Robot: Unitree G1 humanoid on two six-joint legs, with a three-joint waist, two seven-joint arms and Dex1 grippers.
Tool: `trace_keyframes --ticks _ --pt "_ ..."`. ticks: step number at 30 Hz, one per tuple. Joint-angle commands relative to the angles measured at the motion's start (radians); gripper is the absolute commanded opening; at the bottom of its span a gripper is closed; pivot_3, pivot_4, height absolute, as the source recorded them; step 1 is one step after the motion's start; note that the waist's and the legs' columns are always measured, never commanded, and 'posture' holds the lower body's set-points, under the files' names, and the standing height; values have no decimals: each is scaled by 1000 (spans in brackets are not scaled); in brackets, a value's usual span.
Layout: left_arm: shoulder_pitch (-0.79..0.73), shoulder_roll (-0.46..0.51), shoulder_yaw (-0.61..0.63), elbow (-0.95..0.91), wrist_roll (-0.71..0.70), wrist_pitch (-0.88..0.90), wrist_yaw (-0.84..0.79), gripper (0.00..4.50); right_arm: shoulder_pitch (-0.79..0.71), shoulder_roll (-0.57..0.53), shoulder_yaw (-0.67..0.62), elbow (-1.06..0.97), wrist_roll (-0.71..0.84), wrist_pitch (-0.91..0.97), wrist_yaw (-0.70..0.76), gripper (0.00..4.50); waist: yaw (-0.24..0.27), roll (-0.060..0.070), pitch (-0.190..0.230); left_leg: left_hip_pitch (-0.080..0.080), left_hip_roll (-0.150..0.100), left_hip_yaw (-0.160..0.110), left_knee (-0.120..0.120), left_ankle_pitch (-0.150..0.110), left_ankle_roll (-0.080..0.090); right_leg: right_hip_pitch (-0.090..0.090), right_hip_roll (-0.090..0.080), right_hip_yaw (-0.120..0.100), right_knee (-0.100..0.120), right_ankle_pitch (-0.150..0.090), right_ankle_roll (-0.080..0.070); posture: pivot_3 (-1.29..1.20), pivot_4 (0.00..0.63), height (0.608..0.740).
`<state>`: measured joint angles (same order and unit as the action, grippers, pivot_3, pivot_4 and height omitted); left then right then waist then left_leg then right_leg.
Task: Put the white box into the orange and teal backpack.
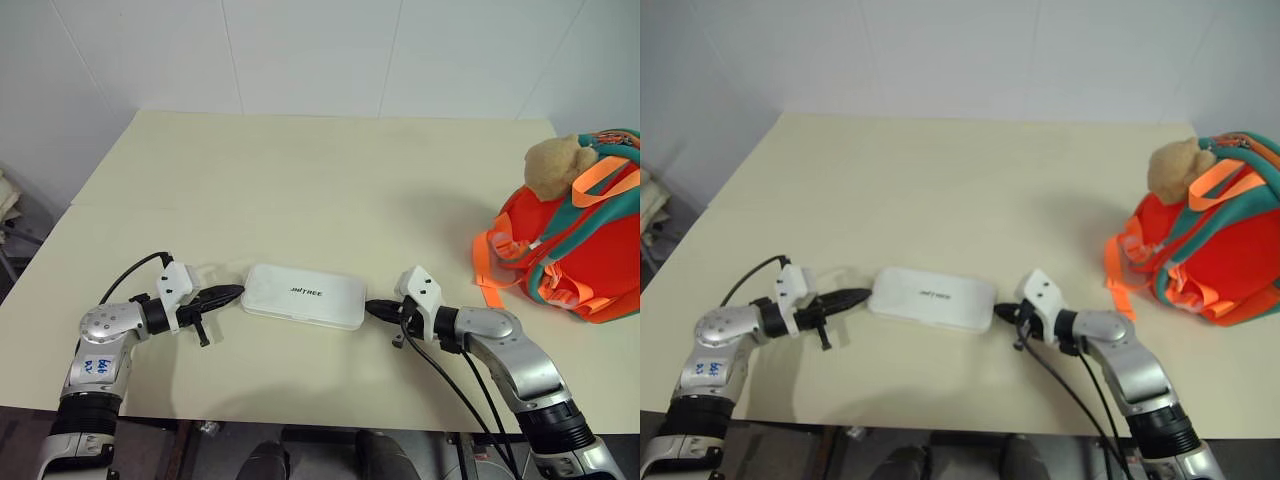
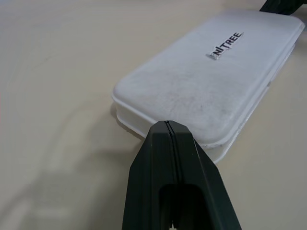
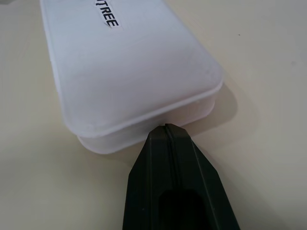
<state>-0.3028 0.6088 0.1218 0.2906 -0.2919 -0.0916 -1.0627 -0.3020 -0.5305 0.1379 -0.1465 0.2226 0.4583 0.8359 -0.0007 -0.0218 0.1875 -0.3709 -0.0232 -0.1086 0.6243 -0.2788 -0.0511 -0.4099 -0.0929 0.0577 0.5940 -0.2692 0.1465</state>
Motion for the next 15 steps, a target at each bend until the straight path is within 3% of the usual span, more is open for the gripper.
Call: trace_keyframes --ticks 1,15 --pt "13 -19 -53 -45 -17 27 -44 0 -17 -29 -44 -17 21 -6 12 160 0 0 0 0 0 0 0 0 0 0 0 0 0 0 0 0 150 740" --pt "65 -69 -109 -192 -39 118 -26 0 39 -132 -123 -12 53 6 69 160 0 0 0 0 0 0 1 0 0 1 0 0 -1 0 0 0 150 740"
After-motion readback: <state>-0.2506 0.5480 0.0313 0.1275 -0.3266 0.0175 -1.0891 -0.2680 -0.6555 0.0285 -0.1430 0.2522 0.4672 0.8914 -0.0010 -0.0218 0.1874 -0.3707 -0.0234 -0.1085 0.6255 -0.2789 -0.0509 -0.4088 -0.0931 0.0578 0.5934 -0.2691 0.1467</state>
